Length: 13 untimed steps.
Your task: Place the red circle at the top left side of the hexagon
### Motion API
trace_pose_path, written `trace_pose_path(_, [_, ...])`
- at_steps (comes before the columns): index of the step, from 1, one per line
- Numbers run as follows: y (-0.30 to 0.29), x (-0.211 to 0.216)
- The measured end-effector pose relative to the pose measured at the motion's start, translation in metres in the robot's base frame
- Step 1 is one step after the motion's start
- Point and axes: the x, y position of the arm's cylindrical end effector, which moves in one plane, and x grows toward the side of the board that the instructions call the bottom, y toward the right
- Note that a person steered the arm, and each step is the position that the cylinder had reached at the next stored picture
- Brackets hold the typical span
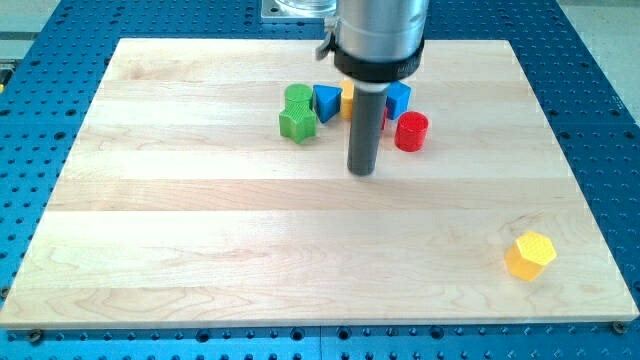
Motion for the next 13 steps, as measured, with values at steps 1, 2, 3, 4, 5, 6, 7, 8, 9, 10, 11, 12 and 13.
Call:
trace_pose_path(1, [-0.002, -0.006])
trace_pose_path(2, [0.027, -0.022])
trace_pose_path(3, [0.079, -0.031])
trace_pose_path(4, [0.099, -0.055])
trace_pose_path(5, [0.108, -0.082])
trace_pose_path(6, [0.135, -0.075])
trace_pose_path(7, [0.139, -0.009])
trace_pose_path(8, [0.143, 0.001])
trace_pose_path(9, [0.145, -0.021])
trace_pose_path(10, [0.189, 0.005])
trace_pose_path(11, [0.197, 0.028])
trace_pose_path(12, [0.248, 0.033])
trace_pose_path(13, [0.225, 0.054])
